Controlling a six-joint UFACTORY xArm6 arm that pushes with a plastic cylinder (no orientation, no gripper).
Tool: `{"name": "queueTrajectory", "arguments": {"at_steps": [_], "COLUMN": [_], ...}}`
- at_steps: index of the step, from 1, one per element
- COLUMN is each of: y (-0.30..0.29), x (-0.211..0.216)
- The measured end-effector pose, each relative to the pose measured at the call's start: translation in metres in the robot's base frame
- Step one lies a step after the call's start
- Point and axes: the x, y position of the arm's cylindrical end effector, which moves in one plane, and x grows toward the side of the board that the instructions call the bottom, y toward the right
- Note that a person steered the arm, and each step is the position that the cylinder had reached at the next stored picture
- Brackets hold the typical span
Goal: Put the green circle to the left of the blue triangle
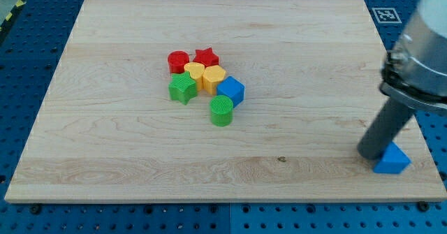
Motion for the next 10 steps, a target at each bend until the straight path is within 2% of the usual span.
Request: {"name": "queueTrajectory", "arguments": {"at_steps": [1,2,3,4,5,7,8,10], "y": [0.028,0.03,0.005,-0.053,-0.094,-0.165,-0.218,-0.269], "x": [0.003,-0.009,-0.075,-0.115,-0.127,-0.065,-0.054,-0.022]}}
